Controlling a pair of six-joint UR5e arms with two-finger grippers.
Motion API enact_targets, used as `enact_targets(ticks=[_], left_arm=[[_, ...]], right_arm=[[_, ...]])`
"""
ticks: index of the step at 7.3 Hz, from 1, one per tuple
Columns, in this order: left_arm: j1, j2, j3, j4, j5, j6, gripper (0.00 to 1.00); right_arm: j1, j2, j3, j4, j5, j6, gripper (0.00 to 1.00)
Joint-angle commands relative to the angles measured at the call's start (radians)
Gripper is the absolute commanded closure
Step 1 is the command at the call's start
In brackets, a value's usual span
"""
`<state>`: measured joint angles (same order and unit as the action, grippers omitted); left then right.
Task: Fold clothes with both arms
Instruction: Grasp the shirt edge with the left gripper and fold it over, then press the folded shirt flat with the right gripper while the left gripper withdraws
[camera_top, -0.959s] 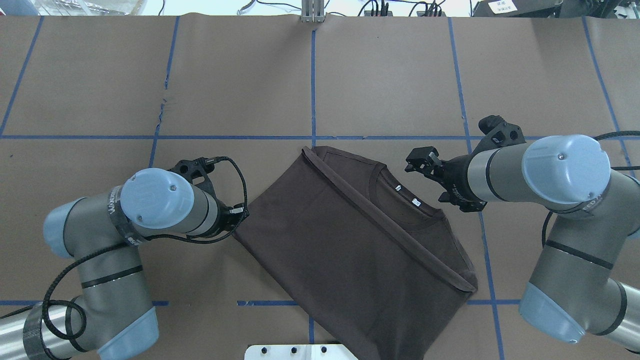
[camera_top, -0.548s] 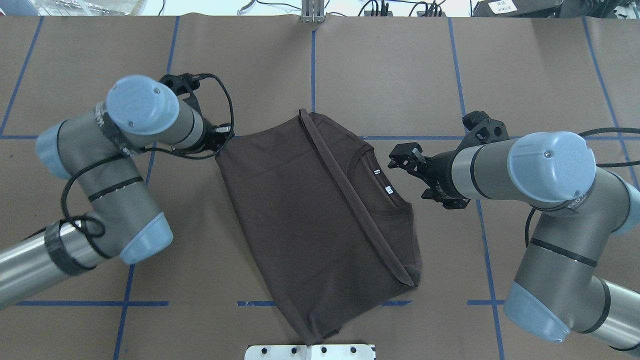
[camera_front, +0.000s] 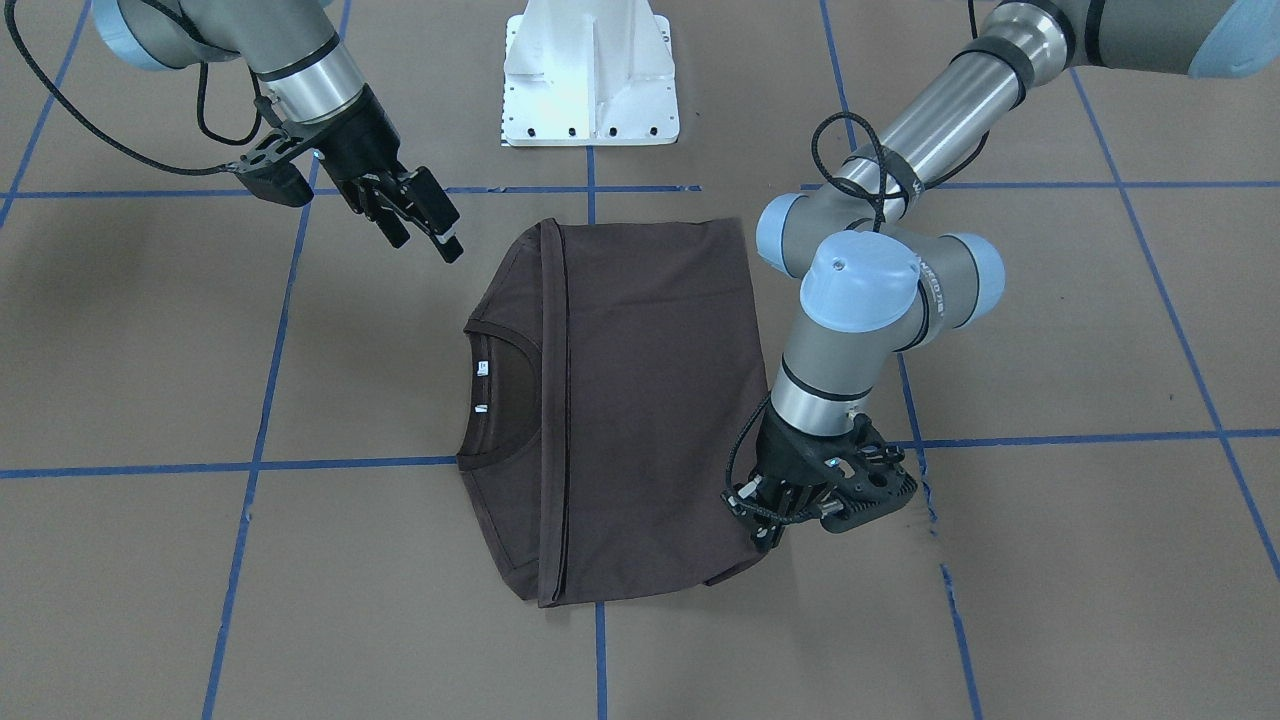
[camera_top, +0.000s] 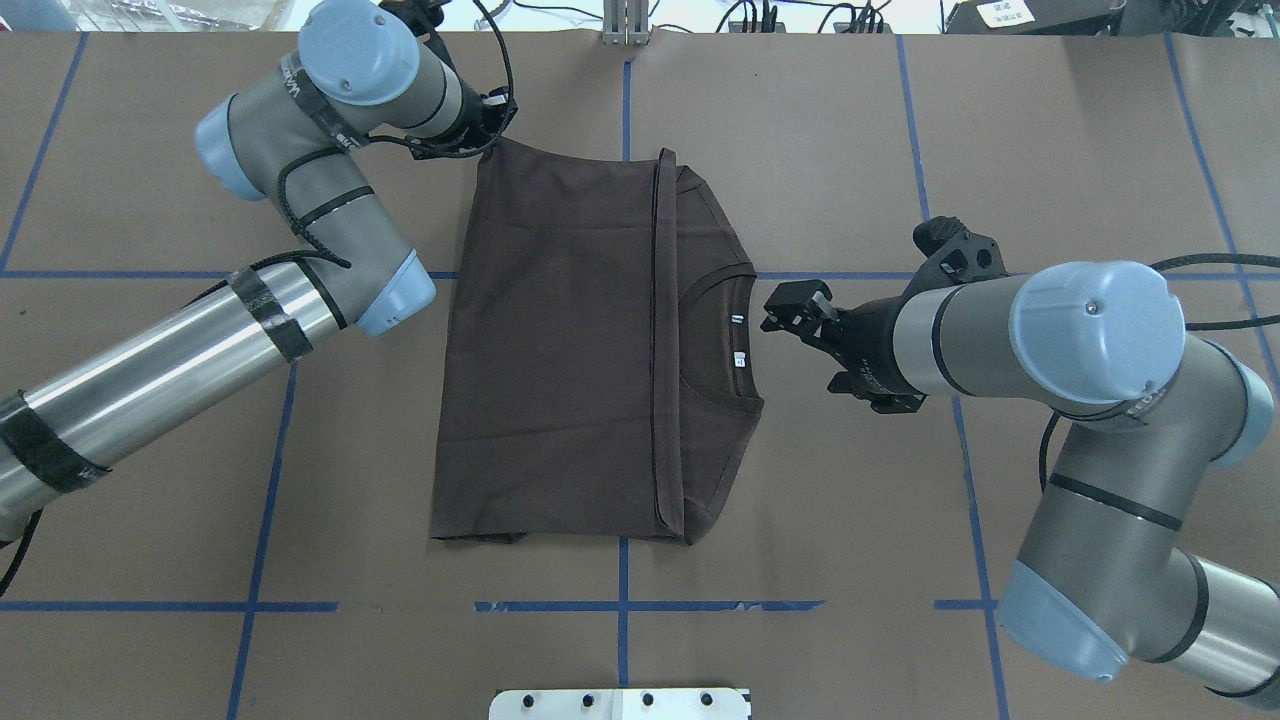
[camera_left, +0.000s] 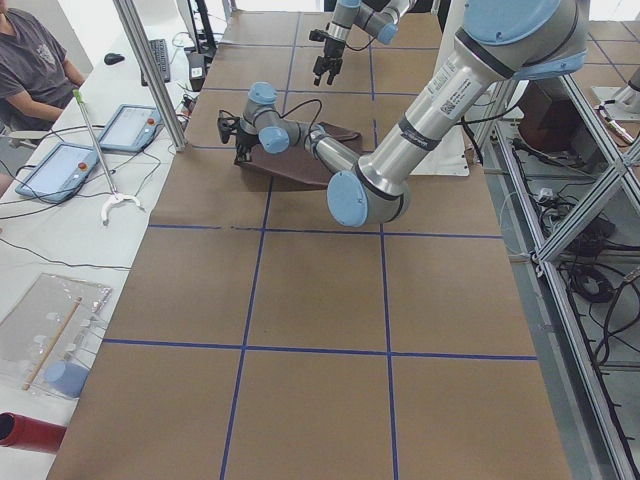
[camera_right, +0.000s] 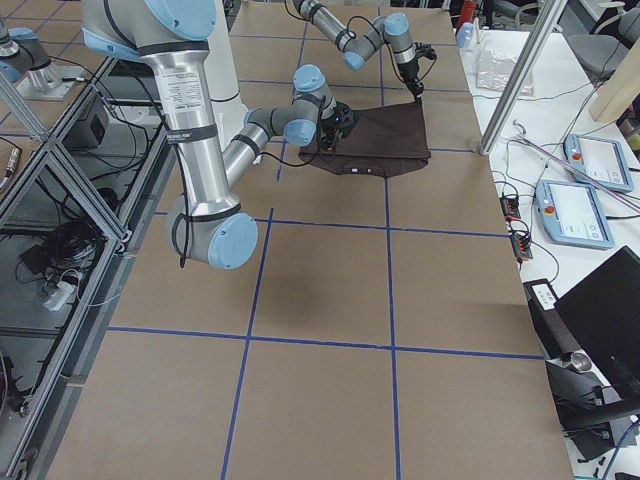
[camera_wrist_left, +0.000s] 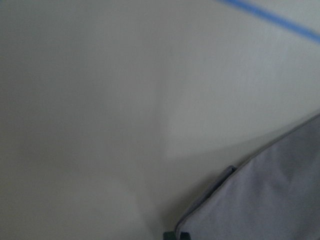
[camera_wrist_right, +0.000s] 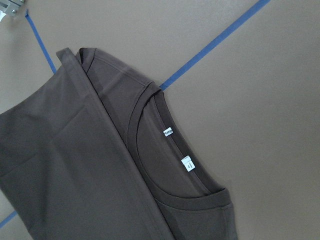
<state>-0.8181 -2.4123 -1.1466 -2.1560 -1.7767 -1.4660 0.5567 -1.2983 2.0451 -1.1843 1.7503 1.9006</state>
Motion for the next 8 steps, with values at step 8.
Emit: enact_targets(ticks=[8], left_arm=[[-0.019,0.334,-0.496,0.001,-0.176,-0.023,0.46]], right_arm=[[-0.196,0.339,-0.327,-0.291,-0.023,-0.407,0.00]])
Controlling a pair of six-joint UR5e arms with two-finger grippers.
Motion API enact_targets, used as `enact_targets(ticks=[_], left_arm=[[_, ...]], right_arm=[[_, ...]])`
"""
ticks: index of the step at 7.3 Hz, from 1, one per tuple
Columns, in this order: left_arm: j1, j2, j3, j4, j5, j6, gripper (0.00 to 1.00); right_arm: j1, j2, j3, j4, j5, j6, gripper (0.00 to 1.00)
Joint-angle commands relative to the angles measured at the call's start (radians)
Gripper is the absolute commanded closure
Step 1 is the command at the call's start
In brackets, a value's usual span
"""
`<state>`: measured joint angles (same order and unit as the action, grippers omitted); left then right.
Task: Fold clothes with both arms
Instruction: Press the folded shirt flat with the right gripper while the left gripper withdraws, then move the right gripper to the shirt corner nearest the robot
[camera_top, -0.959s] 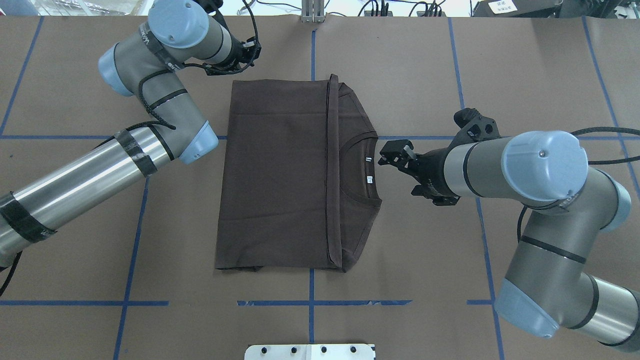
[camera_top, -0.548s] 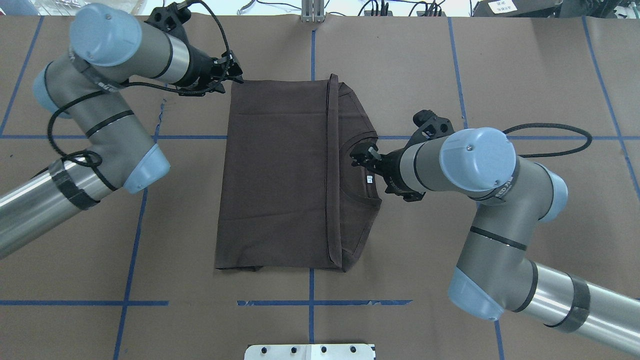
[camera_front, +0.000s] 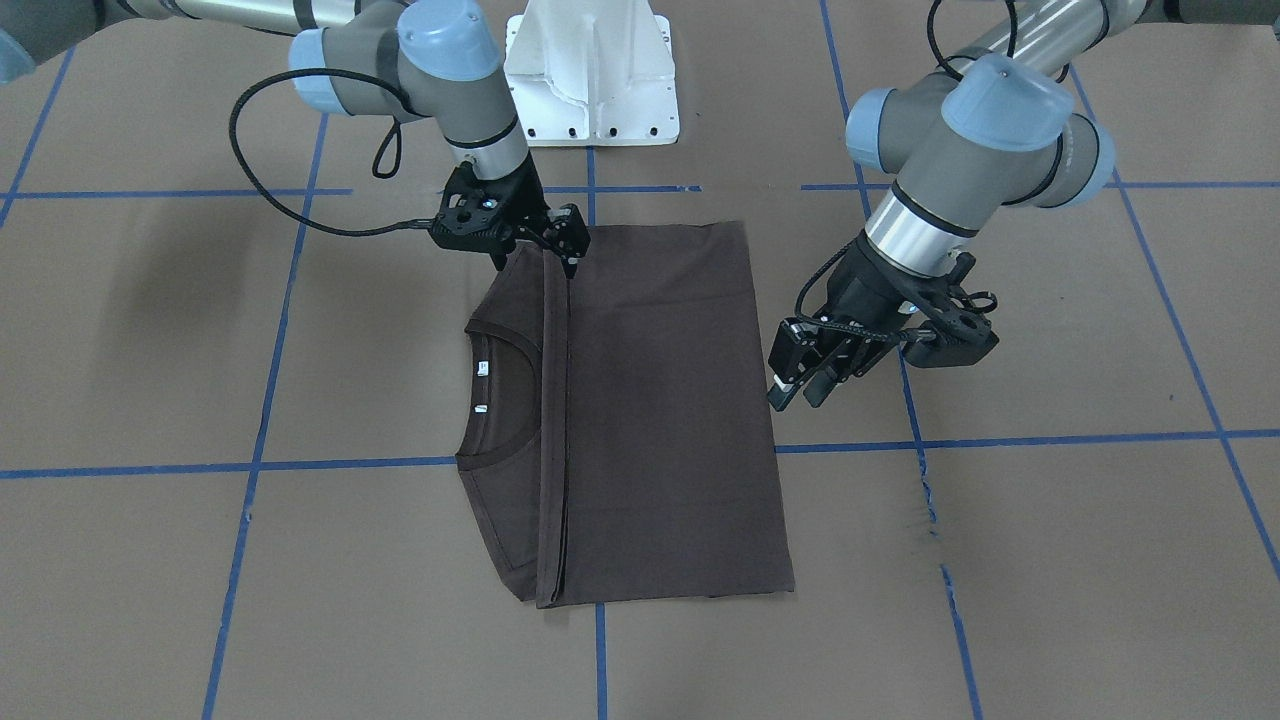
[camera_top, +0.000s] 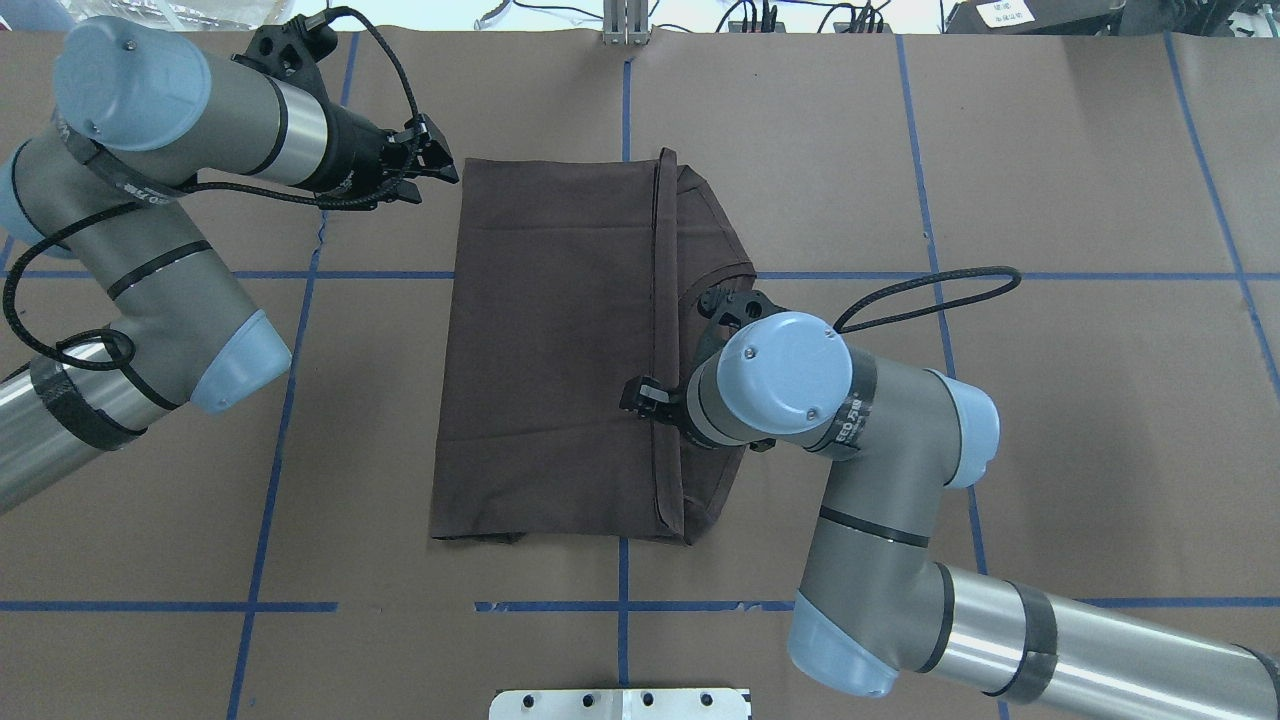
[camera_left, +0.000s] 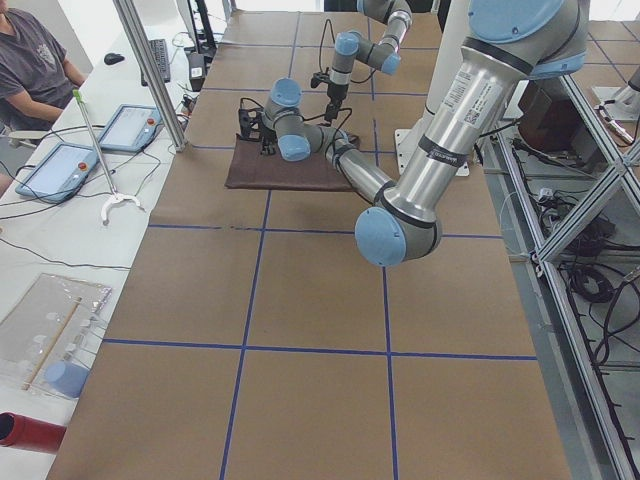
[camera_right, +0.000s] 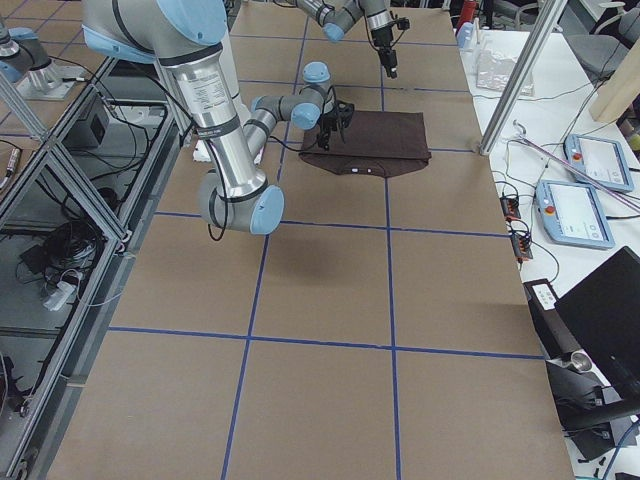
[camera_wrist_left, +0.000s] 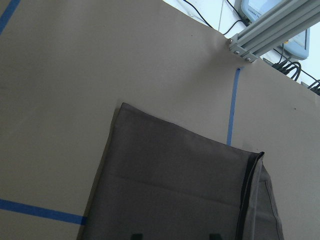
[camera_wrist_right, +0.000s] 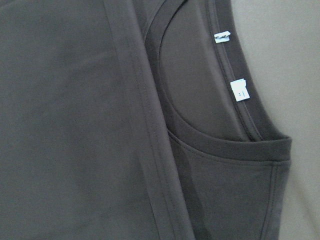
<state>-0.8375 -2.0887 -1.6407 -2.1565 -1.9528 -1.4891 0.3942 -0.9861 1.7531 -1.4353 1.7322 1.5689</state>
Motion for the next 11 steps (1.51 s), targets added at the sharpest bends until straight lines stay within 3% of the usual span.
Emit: enact_targets(ticks=[1,7,11], left_arm=[[0.000,0.016,-0.002,0.001,0.000,0.000,0.46],[-0.002,0.019,-0.005,0.003,-0.003,-0.002,0.46],[-0.003,0.021,-0.010,0.003,-0.005,-0.002,0.46]], right_arm=[[-0.050,0.040,-0.035,-0.092,-0.006,-0.149,0.00],[-0.110,0.003,-0.026,-0.171,-0.011,-0.292,0.00],[-0.055,-0.211,0.163,-0.189,-0.005,-0.487,0.00]])
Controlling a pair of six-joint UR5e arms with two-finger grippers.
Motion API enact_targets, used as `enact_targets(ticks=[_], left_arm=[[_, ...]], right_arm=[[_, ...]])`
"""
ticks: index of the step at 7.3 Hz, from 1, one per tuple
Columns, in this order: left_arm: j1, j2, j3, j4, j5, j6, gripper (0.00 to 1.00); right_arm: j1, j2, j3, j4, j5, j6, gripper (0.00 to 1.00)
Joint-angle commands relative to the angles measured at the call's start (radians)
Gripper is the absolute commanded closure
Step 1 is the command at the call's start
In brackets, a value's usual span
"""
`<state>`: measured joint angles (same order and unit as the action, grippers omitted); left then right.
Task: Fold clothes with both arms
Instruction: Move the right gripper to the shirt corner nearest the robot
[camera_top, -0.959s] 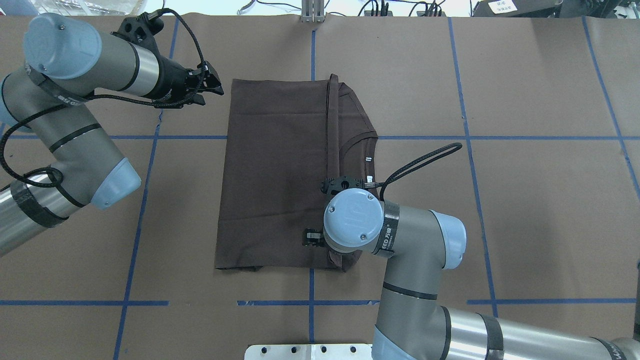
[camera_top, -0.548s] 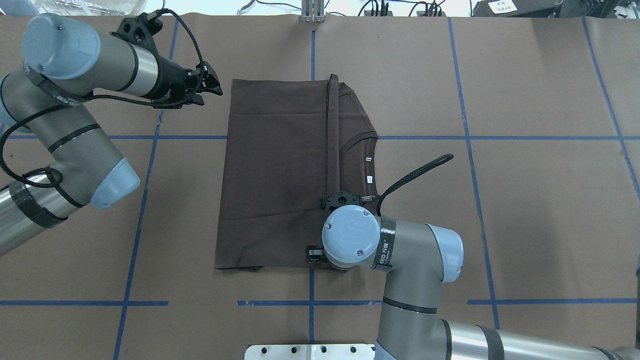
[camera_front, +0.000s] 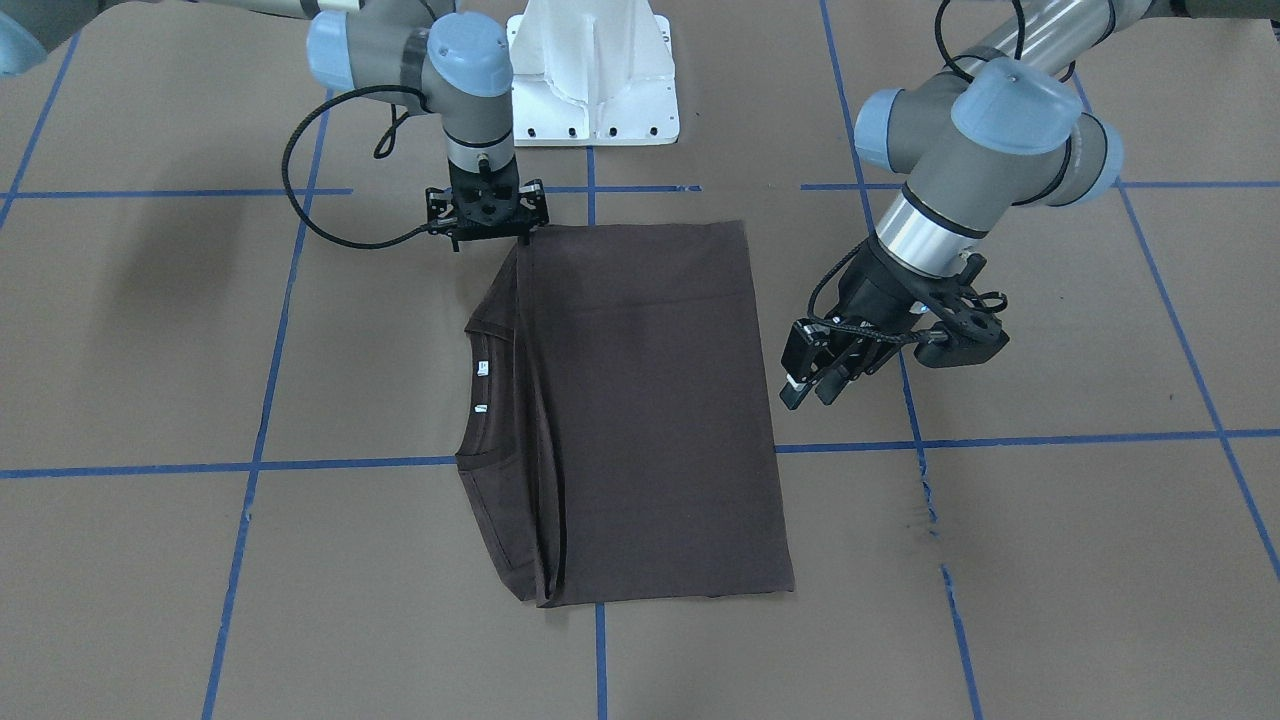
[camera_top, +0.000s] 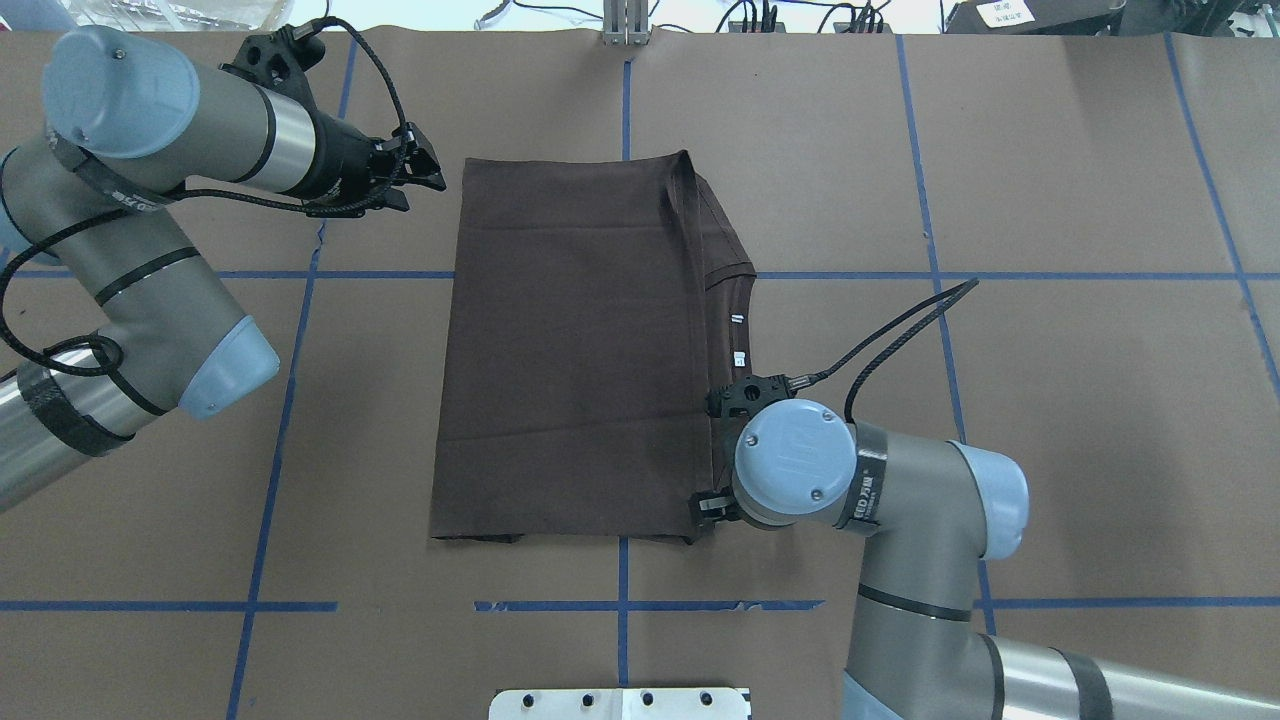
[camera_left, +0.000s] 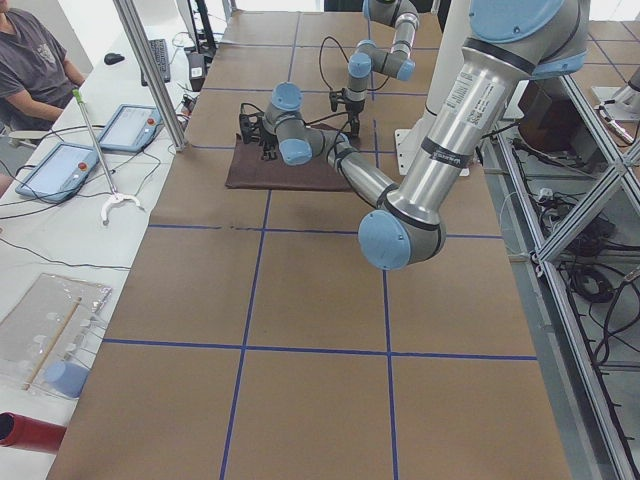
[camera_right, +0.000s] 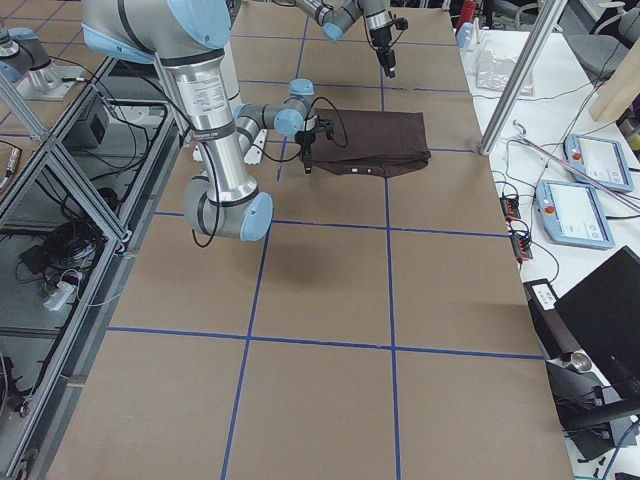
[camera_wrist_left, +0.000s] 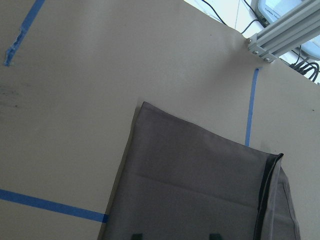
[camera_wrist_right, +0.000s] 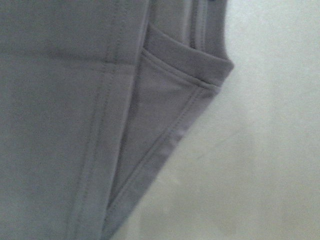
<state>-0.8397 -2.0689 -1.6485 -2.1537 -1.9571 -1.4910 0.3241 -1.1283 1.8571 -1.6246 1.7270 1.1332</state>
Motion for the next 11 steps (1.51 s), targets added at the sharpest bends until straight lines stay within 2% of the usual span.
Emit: enact_targets(ticks=[1,2,3,4,5,6,7,11], left_arm=[[-0.001,0.001,-0.010,0.000,0.000,0.000,0.46],[-0.001,0.001,-0.013,0.000,0.000,0.000,0.46],[-0.002,0.001,-0.017,0.000,0.000,0.000,0.46],[-0.002,0.003,-0.019,0.000,0.001,0.000,0.46],[-0.002,0.004,-0.020,0.000,0.001,0.000,0.46],[-0.001,0.015,-0.024,-0.001,0.001,0.000,0.46],[-0.002,0.015,-0.024,-0.002,0.001,0.000,0.46],[-0.002,0.023,-0.043,0.008,0.003,0.000,0.46]], right_arm=[[0.009,-0.061,0.056,0.003,-0.006,-0.041,0.00],[0.007,-0.023,0.054,0.005,-0.009,0.029,0.00],[0.006,0.013,0.053,0.012,-0.010,0.222,0.01],[-0.010,0.037,0.044,0.066,-0.064,0.505,0.12],[-0.032,0.039,-0.016,0.203,-0.090,0.712,0.25],[-0.054,0.044,-0.039,0.241,-0.122,0.828,0.38],[-0.074,0.048,-0.045,0.241,-0.154,0.912,0.38],[-0.086,0.035,-0.067,0.233,-0.159,0.919,0.37]])
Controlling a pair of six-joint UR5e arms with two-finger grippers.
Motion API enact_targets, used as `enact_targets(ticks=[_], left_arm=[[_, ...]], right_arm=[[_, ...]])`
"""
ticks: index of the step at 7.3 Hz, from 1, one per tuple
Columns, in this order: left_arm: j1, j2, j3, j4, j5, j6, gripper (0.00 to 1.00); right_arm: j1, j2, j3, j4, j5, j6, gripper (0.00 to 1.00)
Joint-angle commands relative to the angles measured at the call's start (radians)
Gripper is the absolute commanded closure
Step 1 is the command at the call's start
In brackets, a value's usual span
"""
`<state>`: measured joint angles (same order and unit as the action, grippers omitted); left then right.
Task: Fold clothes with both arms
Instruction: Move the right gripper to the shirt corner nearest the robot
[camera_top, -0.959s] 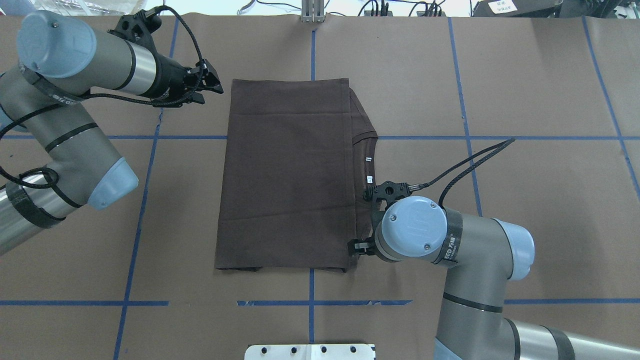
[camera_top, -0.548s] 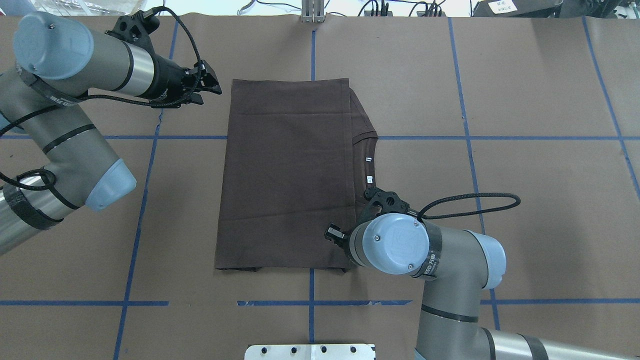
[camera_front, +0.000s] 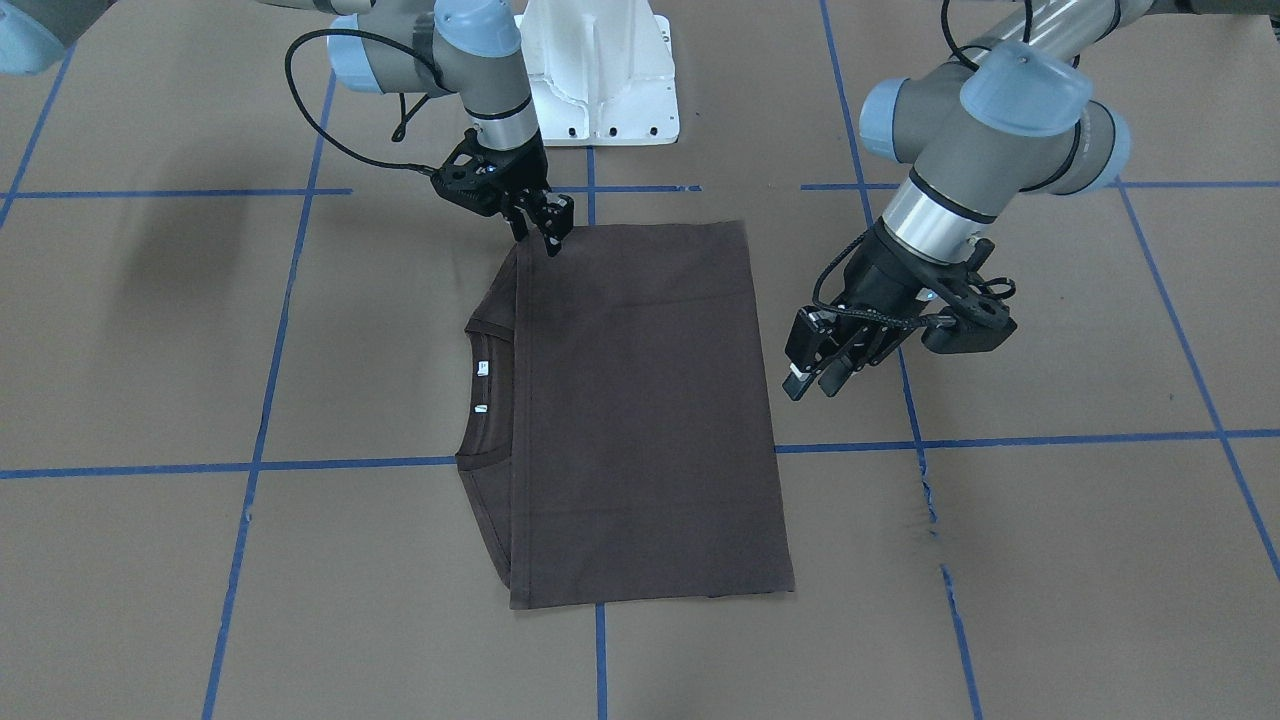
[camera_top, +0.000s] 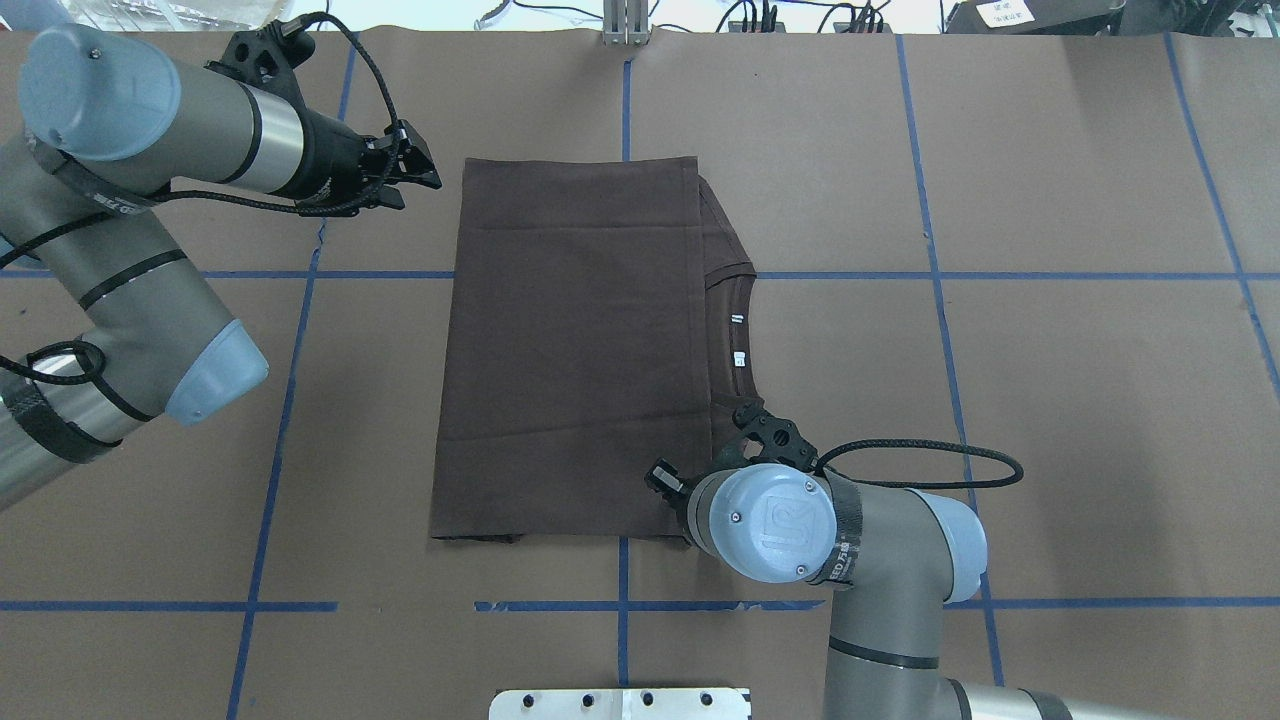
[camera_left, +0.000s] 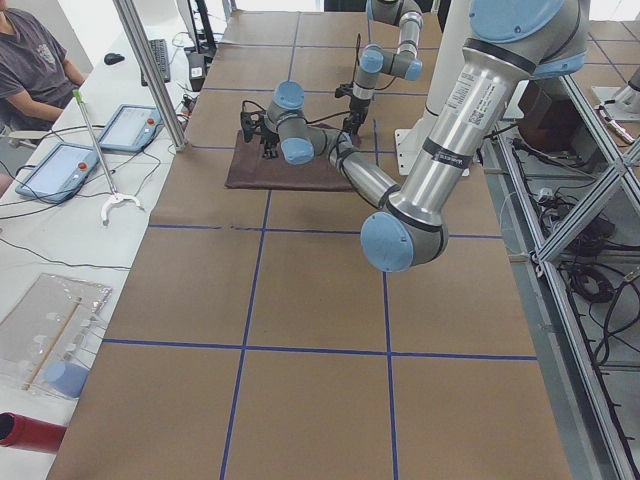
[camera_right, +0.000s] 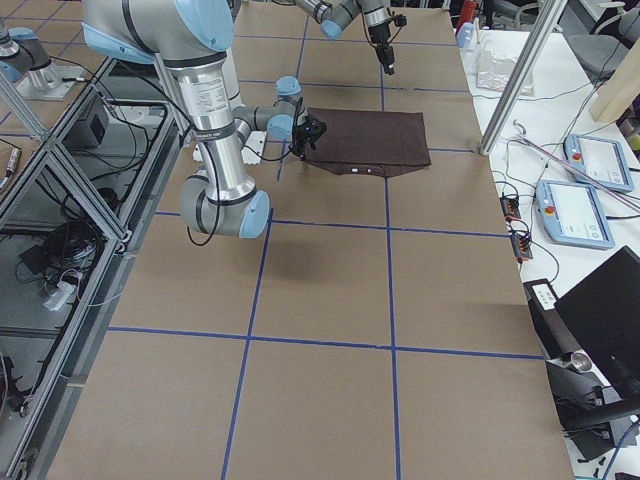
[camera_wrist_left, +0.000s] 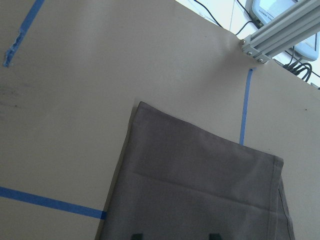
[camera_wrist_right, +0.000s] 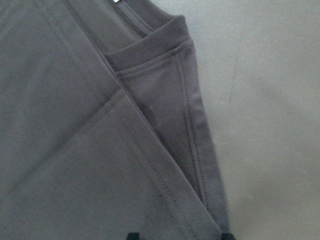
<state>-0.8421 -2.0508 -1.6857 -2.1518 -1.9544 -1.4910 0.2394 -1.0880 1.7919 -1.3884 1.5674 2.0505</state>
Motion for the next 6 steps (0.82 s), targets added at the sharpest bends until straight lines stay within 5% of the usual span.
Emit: enact_targets(ticks=[1,2,4,6], left_arm=[[0.001,0.004,-0.006,0.006,0.000,0.000,0.46],[0.000,0.004,-0.006,0.006,0.002,0.000,0.46],[0.000,0.004,-0.006,0.007,0.000,0.000,0.46],[0.000,0.004,-0.008,0.007,0.000,0.000,0.46]], right_arm=[[-0.002,-0.006,0.000,-0.009,0.002,0.000,0.37],[0.000,-0.006,0.000,-0.014,0.002,0.002,0.44],[0.001,-0.006,0.003,-0.014,0.002,-0.003,1.00],[0.000,-0.006,0.004,-0.014,0.005,-0.010,1.00]])
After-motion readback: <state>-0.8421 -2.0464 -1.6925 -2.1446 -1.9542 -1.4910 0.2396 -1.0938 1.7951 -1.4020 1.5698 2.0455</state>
